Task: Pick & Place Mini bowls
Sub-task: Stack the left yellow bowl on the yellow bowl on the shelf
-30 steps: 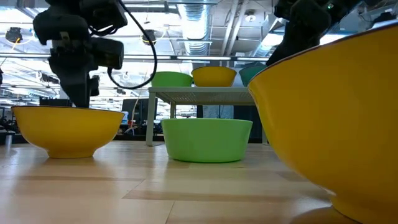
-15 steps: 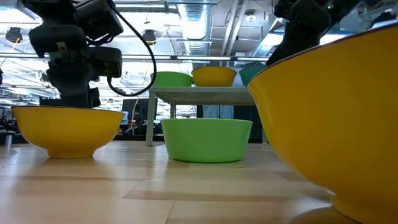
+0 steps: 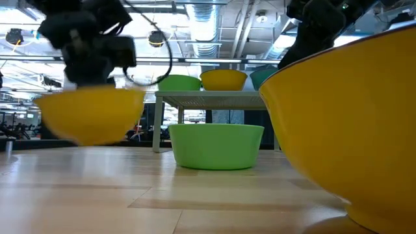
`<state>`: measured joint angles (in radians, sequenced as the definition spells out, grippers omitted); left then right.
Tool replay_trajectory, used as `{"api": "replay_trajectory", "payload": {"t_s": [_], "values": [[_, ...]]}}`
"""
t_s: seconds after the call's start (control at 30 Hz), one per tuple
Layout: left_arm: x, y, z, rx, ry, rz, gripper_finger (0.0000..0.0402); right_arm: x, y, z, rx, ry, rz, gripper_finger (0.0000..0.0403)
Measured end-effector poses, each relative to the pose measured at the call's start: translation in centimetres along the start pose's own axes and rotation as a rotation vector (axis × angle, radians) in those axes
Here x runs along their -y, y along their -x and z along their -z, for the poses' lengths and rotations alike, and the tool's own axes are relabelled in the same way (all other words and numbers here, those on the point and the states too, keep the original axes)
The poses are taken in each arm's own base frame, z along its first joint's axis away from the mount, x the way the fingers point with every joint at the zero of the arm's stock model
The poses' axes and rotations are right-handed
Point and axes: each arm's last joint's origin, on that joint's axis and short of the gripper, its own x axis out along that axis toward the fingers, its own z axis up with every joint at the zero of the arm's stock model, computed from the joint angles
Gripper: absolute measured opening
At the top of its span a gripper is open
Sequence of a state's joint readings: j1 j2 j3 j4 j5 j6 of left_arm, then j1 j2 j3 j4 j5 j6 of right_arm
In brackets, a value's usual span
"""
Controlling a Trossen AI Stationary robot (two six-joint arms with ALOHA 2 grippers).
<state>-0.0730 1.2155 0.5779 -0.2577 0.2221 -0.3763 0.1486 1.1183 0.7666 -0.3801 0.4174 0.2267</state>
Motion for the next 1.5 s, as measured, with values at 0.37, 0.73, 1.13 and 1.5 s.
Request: {"api": "replay_trajectory", "payload": {"t_s": [0.37,0.73,1.13,1.5], "values": [[3.5,4.7,-7.8,0.312,-0.118,-0.036,0.0011,0.0,0.0,0.0,0.0,0.0,0.0,0.0132],[0.5,12.3,-14.6,0.642,-0.151,-0.35,0.0011,0.0,0.0,0.0,0.001,0.0,0.002,0.0132],[-5.7,11.7,-20.4,0.583,-0.073,-0.3,0.0011,0.2,-0.1,-0.1,0.004,-0.008,0.009,0.0132],[-10.1,10.9,-21.8,0.403,0.117,-0.342,0.0011,0.9,-0.3,-0.2,-0.001,-0.026,0.034,0.0132]]}}
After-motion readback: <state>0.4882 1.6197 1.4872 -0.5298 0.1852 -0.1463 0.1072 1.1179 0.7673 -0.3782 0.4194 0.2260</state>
